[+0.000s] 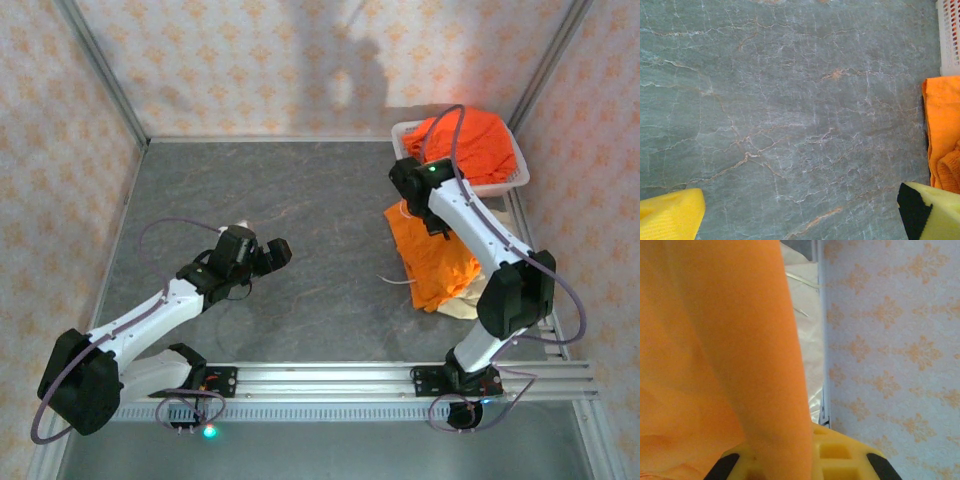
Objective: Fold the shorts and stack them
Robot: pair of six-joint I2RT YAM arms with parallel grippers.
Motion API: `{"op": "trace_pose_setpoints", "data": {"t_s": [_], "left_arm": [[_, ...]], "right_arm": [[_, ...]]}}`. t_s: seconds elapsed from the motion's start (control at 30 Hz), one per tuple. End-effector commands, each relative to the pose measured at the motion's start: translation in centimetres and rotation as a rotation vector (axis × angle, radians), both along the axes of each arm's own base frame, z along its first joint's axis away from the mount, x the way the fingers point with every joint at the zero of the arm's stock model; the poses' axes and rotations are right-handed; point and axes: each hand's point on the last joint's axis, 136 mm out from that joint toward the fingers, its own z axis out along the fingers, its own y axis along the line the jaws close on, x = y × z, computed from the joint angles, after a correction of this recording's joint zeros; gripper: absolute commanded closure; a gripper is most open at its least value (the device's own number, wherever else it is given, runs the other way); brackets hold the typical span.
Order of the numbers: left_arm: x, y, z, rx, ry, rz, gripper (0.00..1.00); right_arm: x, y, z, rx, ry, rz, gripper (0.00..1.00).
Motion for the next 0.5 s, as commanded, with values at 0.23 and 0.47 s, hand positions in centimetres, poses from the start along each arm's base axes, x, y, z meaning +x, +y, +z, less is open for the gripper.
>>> {"op": "trace_pose_setpoints", "data": {"t_s": [0.23, 0.47], "left_arm": [[1.1, 0.1, 1.8, -0.005, -0.051, 0.009, 0.00], [1.2, 0.1, 1.8, 0.000, -0.049, 0.007, 0.00]], "right_arm": [[-0.6, -3.3, 5.4, -0.113, -0.102, -0.045, 1.00], [-1.0, -5.9, 6.0, -0.156, -0.112, -0.117, 1.00]]}}
